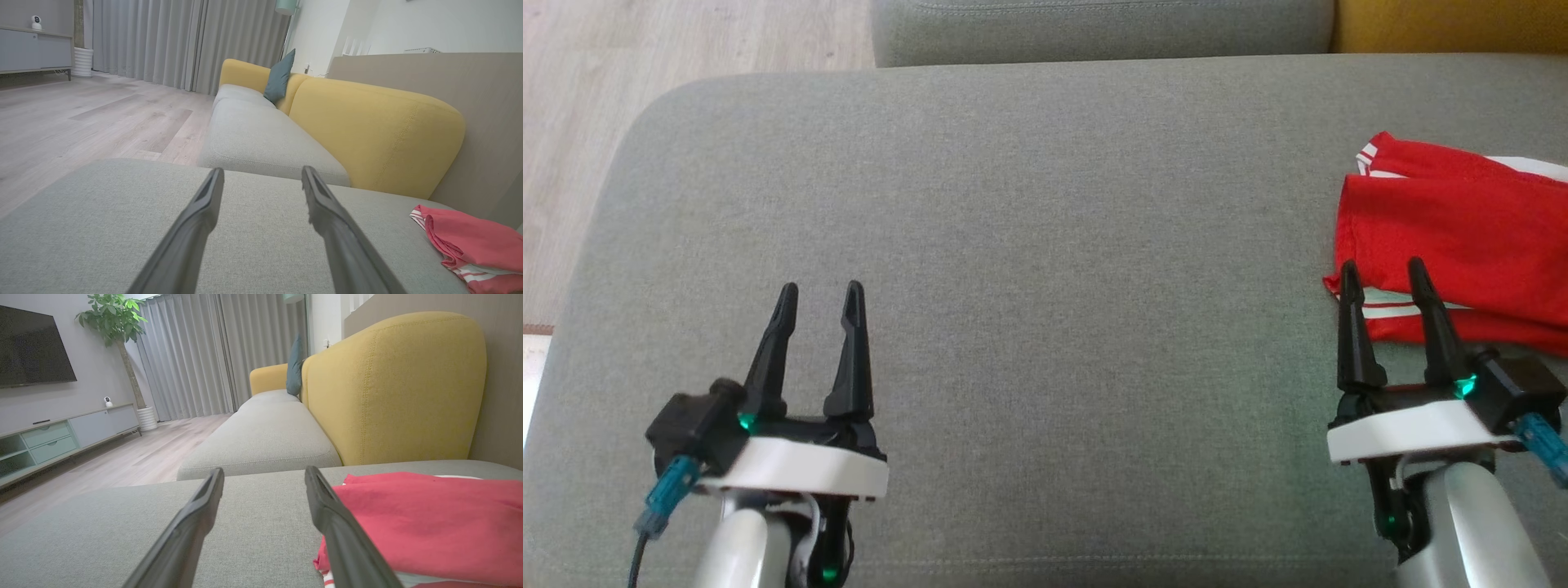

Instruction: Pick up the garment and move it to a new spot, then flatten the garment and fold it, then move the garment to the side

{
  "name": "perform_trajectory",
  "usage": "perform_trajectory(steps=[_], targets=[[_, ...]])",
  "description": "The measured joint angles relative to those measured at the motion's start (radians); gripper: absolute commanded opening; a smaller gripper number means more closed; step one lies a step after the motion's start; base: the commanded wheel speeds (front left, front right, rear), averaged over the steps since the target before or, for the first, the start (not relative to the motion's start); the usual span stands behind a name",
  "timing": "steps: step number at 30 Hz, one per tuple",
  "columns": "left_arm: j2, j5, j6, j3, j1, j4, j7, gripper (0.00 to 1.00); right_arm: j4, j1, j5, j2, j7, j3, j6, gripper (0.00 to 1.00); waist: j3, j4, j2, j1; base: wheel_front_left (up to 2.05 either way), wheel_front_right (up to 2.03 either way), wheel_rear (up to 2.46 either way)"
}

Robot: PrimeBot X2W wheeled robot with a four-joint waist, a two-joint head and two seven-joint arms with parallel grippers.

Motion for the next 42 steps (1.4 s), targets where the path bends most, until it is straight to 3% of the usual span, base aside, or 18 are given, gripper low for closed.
perform_trajectory(steps=[22,23,29,42], targets=[[0.000,-0.041,-0.023,0.006,0.021,0.000,0.000,1.00,-0.005,0.000,0.007,0.000,0.000,0.004,0.000,1.00,-0.006,-0.009,0.0000,0.0000,0.00,0.00,0.00],[0.000,-0.047,-0.022,0.007,0.021,0.000,0.000,0.00,-0.005,0.000,0.007,0.000,0.000,0.004,0.000,0.00,-0.005,-0.009,0.0000,0.0000,0.00,0.00,0.00],[-0.006,-0.056,-0.022,0.001,0.062,0.087,0.003,0.00,0.077,0.043,0.012,0.004,0.005,0.005,0.000,0.00,-0.006,-0.010,0.0000,0.0001,0.00,0.00,0.00],[-0.004,-0.196,-0.024,0.005,0.070,0.099,0.031,0.00,0.078,0.056,0.167,0.004,0.036,0.001,0.000,0.00,-0.014,-0.012,0.0000,0.0001,0.00,0.00,0.00]])
